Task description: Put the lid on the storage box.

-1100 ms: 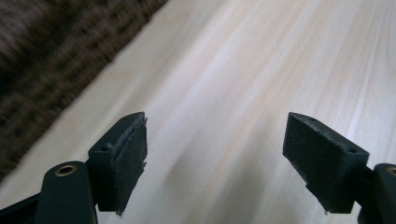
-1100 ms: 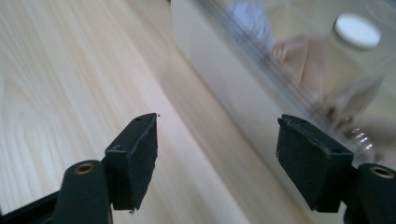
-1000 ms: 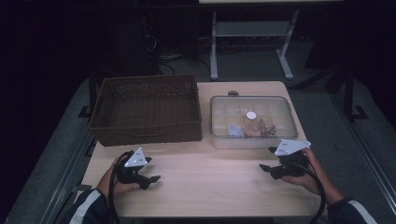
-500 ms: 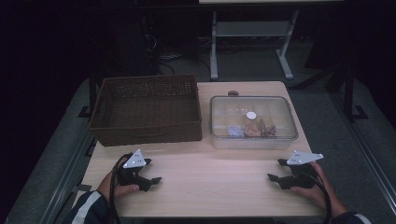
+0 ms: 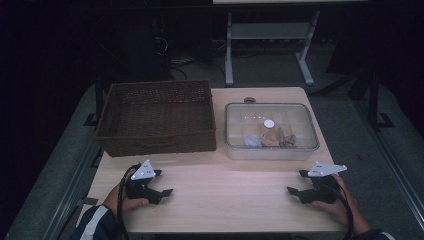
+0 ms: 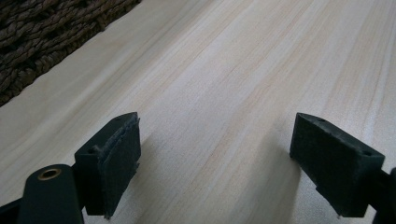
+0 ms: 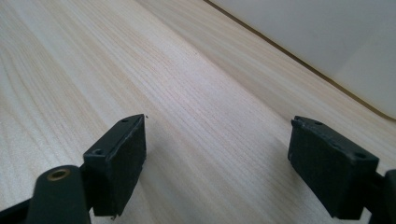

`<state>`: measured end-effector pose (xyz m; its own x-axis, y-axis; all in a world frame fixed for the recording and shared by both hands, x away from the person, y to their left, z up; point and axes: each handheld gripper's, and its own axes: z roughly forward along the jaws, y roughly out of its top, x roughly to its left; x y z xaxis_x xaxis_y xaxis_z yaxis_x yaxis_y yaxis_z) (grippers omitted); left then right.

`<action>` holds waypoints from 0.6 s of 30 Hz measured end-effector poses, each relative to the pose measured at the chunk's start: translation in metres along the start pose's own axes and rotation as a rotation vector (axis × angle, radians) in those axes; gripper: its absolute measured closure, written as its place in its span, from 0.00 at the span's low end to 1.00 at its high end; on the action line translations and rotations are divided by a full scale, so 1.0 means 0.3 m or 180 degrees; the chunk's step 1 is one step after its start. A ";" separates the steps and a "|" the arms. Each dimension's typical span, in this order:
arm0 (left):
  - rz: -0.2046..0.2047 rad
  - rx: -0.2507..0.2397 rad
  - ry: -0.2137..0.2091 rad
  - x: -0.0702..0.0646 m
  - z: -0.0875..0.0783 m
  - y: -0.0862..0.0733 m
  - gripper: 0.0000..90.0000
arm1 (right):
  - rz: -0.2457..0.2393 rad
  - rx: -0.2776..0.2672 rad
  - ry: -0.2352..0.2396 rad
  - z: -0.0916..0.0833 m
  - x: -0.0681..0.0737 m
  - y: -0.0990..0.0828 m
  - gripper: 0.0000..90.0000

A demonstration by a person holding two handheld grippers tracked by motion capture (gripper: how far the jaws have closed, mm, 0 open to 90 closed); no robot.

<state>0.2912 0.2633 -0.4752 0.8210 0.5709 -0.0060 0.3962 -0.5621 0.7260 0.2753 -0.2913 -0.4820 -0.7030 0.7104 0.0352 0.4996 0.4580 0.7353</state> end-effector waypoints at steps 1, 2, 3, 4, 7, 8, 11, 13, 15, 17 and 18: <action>-0.0001 -0.0002 0.0002 0.000 0.000 0.000 0.17 | -0.0001 0.0000 0.0000 0.000 0.000 0.000 0.21; 0.0002 -0.0002 0.0003 0.000 0.000 0.000 0.17 | 0.0000 0.0001 0.0000 0.000 0.000 0.000 0.20; 0.0000 -0.0001 0.0002 0.000 0.000 0.000 0.17 | -0.0001 0.0000 0.0000 0.000 0.000 0.000 0.20; 0.0001 -0.0001 0.0003 0.000 0.000 0.000 0.17 | 0.0000 0.0001 0.0001 0.000 0.000 0.000 0.20; -0.0002 -0.0002 0.0003 0.000 0.000 0.000 0.17 | -0.0001 0.0001 0.0000 0.000 0.000 0.000 0.20; -0.0003 -0.0004 0.0004 0.000 0.000 0.000 0.17 | 0.0009 -0.0002 0.0000 0.000 0.001 0.000 0.20; -0.0005 -0.0005 0.0006 0.002 0.001 0.000 0.17 | 0.0007 -0.0002 0.0000 0.000 0.000 0.000 0.20; -0.0002 -0.0006 0.0008 0.002 0.001 0.001 0.17 | 0.0000 0.0001 0.0000 0.000 0.000 0.000 0.20; -0.0021 -0.0020 0.0012 0.002 0.003 0.001 0.17 | 0.0000 0.0006 -0.0003 0.003 -0.001 0.002 0.19; -0.0023 -0.0016 0.0013 0.002 0.003 0.001 0.17 | -0.0001 0.0008 -0.0002 0.003 -0.001 0.002 0.19; -0.0024 -0.0017 0.0014 0.003 0.003 0.001 0.17 | -0.0002 0.0008 -0.0002 0.003 -0.001 0.002 0.19</action>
<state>0.2923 0.2631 -0.4756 0.8161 0.5778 -0.0086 0.4002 -0.5545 0.7296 0.2763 -0.2908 -0.4821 -0.7030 0.7103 0.0344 0.5004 0.4597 0.7336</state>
